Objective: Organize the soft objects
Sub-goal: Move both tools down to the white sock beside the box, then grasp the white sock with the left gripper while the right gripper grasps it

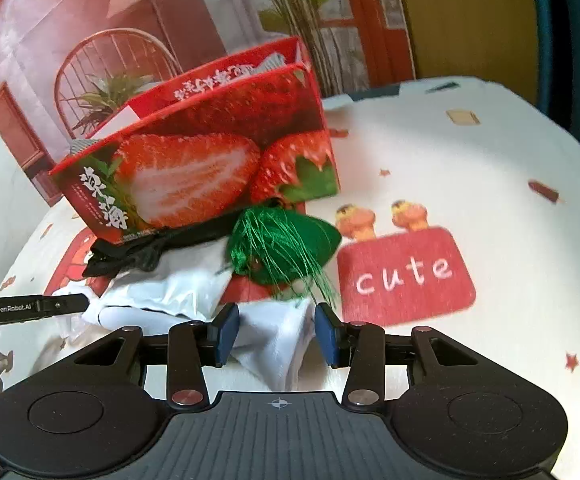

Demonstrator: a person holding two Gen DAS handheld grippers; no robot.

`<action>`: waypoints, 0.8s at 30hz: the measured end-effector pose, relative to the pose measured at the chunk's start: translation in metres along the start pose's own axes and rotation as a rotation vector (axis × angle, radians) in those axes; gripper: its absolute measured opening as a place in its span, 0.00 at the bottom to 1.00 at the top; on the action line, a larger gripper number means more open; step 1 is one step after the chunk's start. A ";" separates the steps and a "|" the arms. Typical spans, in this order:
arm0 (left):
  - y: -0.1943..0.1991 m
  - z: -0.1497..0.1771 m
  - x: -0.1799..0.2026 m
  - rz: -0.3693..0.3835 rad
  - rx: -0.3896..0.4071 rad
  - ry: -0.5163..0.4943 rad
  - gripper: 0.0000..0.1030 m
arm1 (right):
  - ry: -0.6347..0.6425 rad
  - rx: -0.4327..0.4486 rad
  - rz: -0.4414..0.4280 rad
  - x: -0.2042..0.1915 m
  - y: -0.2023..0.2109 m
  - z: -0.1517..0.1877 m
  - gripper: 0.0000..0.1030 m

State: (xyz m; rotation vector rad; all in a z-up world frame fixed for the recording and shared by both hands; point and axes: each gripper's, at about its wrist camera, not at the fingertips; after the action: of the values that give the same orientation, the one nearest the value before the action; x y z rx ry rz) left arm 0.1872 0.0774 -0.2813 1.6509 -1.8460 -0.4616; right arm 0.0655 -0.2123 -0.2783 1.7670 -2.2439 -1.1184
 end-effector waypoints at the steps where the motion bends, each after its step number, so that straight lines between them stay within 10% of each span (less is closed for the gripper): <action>1: 0.001 0.001 0.000 -0.002 -0.001 0.000 0.30 | -0.003 -0.005 -0.002 0.000 -0.001 0.001 0.39; 24: 0.024 0.015 -0.037 -0.064 0.020 0.097 0.29 | 0.019 -0.018 -0.089 -0.019 0.001 0.014 0.38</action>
State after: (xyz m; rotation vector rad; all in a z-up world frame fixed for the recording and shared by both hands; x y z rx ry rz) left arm 0.1605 0.1149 -0.2855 1.7191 -1.7369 -0.3836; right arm 0.0650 -0.1888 -0.2808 1.8794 -2.1572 -1.1281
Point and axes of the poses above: each gripper's, at about its wrist camera, not at the fingertips, and y roughly against the way its jaws point, x to its right, z to its underside, and after that the axes turned 9 degrees about x, right-handed
